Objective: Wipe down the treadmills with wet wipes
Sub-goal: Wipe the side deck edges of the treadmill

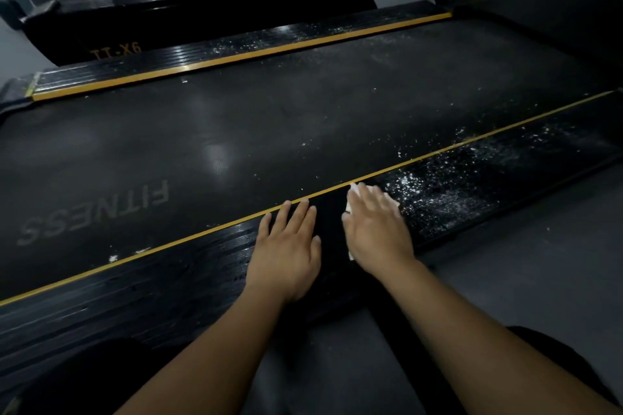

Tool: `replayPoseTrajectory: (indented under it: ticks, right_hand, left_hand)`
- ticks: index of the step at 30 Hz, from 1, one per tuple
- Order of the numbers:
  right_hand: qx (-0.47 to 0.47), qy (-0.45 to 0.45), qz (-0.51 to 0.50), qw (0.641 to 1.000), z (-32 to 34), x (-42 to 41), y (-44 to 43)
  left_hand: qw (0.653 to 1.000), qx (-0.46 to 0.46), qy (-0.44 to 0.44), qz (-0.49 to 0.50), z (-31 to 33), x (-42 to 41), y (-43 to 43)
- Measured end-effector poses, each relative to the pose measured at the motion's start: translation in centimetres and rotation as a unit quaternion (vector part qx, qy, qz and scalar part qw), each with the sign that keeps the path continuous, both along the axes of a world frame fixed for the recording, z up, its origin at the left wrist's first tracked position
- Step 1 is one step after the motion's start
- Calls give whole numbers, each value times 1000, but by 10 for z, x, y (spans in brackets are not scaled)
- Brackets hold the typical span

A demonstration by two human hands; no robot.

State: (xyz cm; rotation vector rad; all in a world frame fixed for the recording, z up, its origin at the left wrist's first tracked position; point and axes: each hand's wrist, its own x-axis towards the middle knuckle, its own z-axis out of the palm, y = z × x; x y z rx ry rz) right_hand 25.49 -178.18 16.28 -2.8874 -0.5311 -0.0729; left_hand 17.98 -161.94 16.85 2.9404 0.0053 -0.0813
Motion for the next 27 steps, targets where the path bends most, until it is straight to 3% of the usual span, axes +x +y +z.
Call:
replayPoseTrajectory:
  ticks: [5,12,17,19,23,27]
  right_hand:
    - [-3,4,136,991,-11,-58,7]
    - [-8,12,23,1000,1,-21,11]
    - [-11,-7,184,983,-2,-81,25]
    - [-3,-29,177,984,1,-70,9]
    - [2,4,68,998,5,-34,25]
    - [4,5,170,985,2,-80,52]
  left_hand:
    - [1000,-4,-3,-3,0,-1,2]
    - [999,8,-11,-49,-6,-28,22]
    - [998,3,-51,-37,-15,-52,41]
    - [998,17,-54,-37,-15,-62,47]
    - [998,24,-56,-35,-15,-68,51]
    - [997,6,-57,-43,-16,-68,51]
